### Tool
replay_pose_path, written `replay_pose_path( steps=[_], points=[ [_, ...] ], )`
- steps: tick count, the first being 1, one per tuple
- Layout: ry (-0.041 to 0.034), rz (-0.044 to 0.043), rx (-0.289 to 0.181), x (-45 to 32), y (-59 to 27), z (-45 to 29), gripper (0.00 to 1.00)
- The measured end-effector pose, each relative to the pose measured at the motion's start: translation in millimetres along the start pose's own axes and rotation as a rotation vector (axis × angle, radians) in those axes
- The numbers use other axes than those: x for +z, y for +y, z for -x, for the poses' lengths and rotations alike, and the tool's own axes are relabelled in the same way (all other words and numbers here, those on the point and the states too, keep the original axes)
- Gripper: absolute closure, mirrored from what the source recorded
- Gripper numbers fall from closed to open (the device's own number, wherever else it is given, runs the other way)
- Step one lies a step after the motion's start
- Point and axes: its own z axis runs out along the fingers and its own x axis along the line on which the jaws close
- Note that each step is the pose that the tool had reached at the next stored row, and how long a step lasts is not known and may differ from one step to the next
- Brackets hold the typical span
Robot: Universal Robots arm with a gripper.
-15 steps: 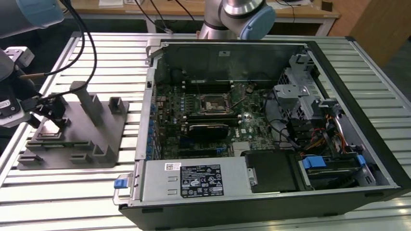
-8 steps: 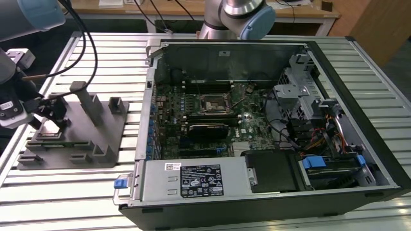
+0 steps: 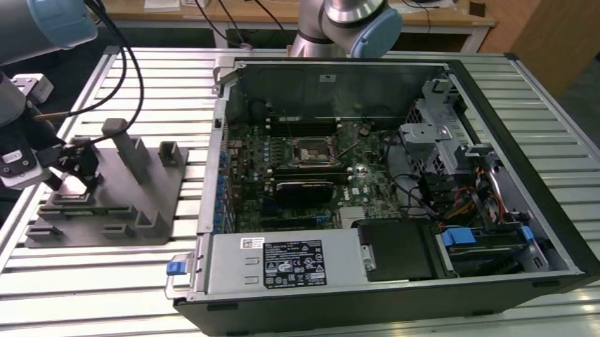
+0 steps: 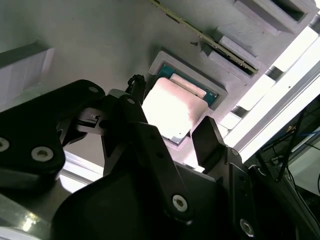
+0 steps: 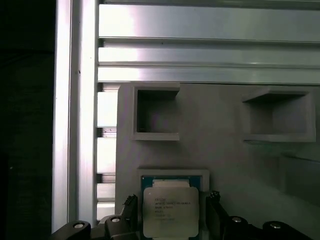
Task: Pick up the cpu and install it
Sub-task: 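Pick up the cpu and move it towards the insertion slot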
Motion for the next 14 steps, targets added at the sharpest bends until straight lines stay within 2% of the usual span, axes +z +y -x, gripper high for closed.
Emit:
replay_pose_path(
  steps=[5, 14],
  points=[
    [0.0004, 0.0000, 0.000, 3.6, -0.1, -0.2, 0.35],
    [0.0002, 0.0000, 0.000, 3.8, 0.2, -0.2, 0.35]
  ],
)
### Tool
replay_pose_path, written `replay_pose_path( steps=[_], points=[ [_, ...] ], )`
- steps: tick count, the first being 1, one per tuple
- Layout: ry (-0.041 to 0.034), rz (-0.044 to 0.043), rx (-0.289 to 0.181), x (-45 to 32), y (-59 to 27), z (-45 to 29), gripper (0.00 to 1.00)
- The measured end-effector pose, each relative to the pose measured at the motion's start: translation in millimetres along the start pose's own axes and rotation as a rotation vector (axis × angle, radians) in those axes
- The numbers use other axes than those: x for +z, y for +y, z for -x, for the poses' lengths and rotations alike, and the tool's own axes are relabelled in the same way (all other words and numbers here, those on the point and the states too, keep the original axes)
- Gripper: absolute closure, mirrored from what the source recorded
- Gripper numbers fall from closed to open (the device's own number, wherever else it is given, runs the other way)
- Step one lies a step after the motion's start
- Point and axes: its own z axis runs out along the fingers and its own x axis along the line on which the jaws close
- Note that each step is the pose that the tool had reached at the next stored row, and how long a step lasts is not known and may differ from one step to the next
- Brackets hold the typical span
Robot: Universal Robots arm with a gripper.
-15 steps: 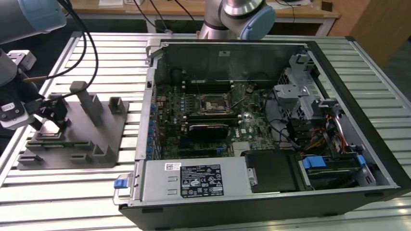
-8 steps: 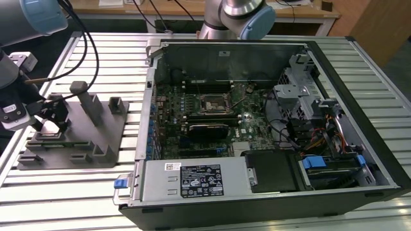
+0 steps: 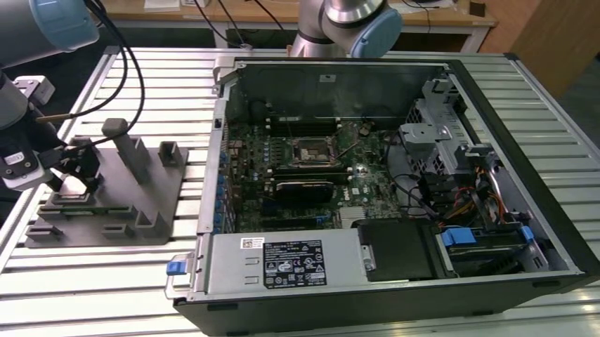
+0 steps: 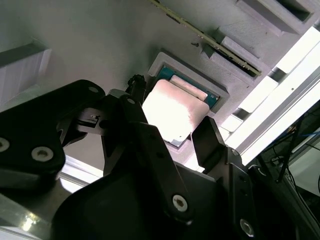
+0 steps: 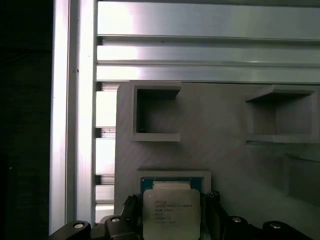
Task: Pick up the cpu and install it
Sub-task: 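Pick up the cpu and move it towards the insertion slot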
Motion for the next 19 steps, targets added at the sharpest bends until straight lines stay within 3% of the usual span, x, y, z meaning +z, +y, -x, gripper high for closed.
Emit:
replay_pose_path(
  steps=[6, 8, 16, 19],
  points=[
    [-0.0001, 0.0000, 0.000, 0.0, 0.1, 0.0, 0.36],
    [0.0001, 0.0000, 0.000, 0.0, 0.1, 0.0, 0.45],
    [0.0002, 0.0000, 0.000, -0.3, 0.2, 0.0, 0.45],
    [0.0002, -0.0001, 0.000, -4.8, 0.4, 0.2, 0.45]
  ],
)
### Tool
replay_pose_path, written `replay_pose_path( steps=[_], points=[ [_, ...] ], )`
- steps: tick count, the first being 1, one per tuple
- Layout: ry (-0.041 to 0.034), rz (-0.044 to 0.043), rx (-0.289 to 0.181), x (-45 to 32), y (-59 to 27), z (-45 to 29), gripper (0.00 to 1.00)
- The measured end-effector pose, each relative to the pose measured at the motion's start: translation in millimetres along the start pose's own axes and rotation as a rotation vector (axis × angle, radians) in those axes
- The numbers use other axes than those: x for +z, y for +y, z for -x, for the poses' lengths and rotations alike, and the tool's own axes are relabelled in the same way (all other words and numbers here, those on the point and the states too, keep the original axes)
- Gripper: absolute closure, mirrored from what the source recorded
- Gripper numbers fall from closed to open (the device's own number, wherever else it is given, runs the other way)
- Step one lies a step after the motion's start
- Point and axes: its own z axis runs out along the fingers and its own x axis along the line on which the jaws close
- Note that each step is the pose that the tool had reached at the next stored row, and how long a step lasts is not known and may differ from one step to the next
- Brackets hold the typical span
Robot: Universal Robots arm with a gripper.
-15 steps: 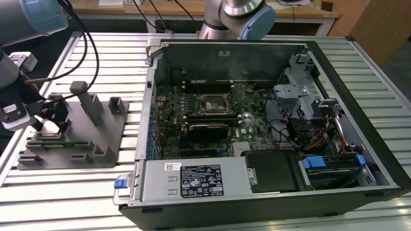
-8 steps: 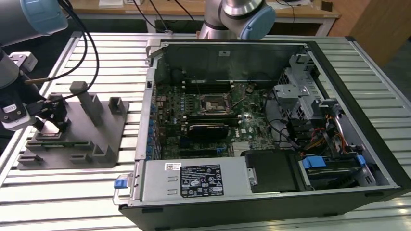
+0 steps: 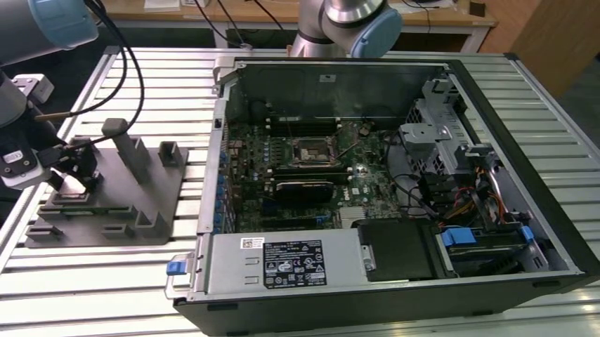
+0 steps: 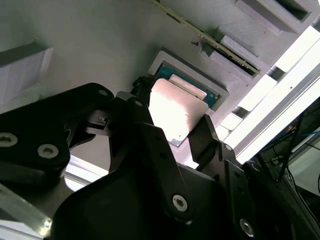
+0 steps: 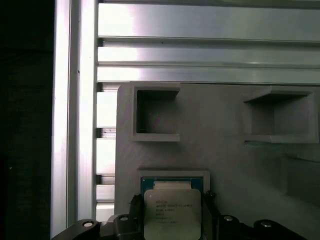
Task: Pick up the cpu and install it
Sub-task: 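Pick up the cpu and move it towards the insertion slot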
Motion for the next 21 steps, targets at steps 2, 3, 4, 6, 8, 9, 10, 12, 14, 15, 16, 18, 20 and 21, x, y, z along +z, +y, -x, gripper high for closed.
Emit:
replay_pose_path(
  steps=[2, 3, 4, 6, 8, 9, 10, 12, 14, 15, 16, 18, 20, 21],
  points=[
    [-0.0001, 0.0001, 0.000, -4.5, 0.2, 0.2, 0.45],
    [-0.0002, 0.0001, 0.000, -6.7, 0.3, 0.3, 0.45],
    [-0.0002, 0.0001, 0.000, -9.0, 0.4, 0.4, 0.45],
    [-0.0002, 0.0001, 0.000, -13.7, 0.6, 0.7, 0.45],
    [-0.0002, 0.0001, 0.000, -17.8, 0.8, 0.9, 0.45],
    [-0.0003, 0.0001, 0.000, -19.9, 0.8, 1.0, 0.45],
    [-0.0005, 0.0002, 0.000, -22.1, 0.9, 1.1, 0.45],
    [-0.0006, 0.0000, 0.000, -26.4, 1.1, 1.3, 0.45],
    [-0.0010, 0.0001, 0.000, -31.0, 1.3, 1.5, 0.45],
    [-0.0012, 0.0001, 0.000, -33.1, 1.4, 1.6, 0.45],
    [-0.0016, 0.0002, 0.000, -34.7, 1.5, 1.7, 0.45],
    [-0.0020, 0.0002, 0.000, -38.0, 1.6, 1.8, 0.45],
    [-0.0022, 0.0001, 0.000, -41.2, 1.8, 2.0, 0.45],
    [-0.0023, 0.0001, 0.000, -42.5, 1.8, 2.0, 0.45]
  ],
)
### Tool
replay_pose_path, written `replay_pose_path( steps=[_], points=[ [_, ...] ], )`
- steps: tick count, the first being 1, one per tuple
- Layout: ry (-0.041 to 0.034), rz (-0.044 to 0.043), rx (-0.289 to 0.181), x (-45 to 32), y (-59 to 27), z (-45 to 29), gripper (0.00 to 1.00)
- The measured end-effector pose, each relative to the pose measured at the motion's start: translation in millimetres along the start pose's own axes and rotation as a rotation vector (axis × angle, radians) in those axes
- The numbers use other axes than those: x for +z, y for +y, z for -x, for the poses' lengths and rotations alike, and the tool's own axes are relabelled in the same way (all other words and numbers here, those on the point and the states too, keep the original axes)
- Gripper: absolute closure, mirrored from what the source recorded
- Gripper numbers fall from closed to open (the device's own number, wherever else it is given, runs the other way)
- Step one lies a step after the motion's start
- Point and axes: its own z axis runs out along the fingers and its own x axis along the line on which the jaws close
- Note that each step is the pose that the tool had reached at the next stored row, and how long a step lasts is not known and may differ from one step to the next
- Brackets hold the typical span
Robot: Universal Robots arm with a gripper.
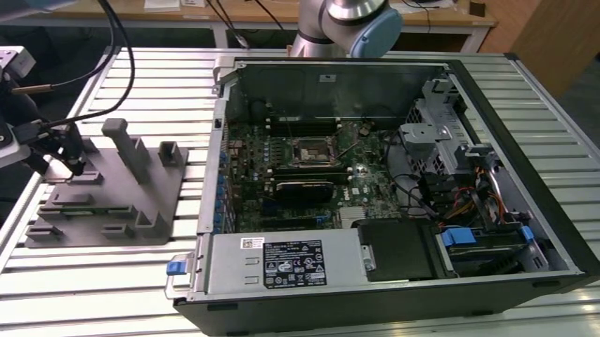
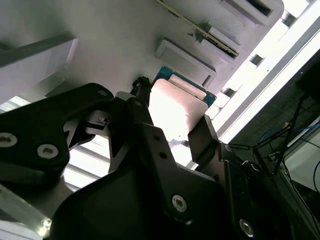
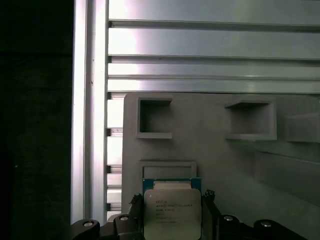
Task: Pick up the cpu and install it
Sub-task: 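Pick up the cpu and move it towards the insertion slot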
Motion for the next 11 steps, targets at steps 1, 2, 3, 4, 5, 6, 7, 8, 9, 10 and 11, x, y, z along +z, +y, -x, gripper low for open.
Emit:
replay_pose_path(
  steps=[1, 2, 3, 4, 5, 6, 7, 8, 9, 10, 11],
  points=[
    [-0.0002, 0.0000, 0.000, -1.4, 0.1, 0.1, 0.45],
    [-0.0004, 0.0000, 0.000, -3.1, 0.2, 0.2, 0.45],
    [-0.0006, 0.0001, 0.000, -5.1, 0.2, 0.3, 0.45],
    [-0.0007, 0.0000, 0.000, -7.1, 0.3, 0.4, 0.45],
    [-0.0009, 0.0000, 0.000, -9.1, 0.4, 0.5, 0.45],
    [-0.0010, 0.0000, 0.000, -11.2, 0.5, 0.6, 0.45],
    [-0.0011, 0.0000, 0.000, -13.4, 0.6, 0.7, 0.45],
    [-0.0013, 0.0000, 0.000, -15.3, 0.7, 0.8, 0.45],
    [-0.0015, 0.0001, 0.000, -17.3, 0.8, 0.9, 0.45],
    [-0.0016, 0.0000, 0.000, -19.4, 0.8, 1.0, 0.45],
    [-0.0017, 0.0001, 0.000, -21.6, 0.9, 1.1, 0.45]
  ],
)
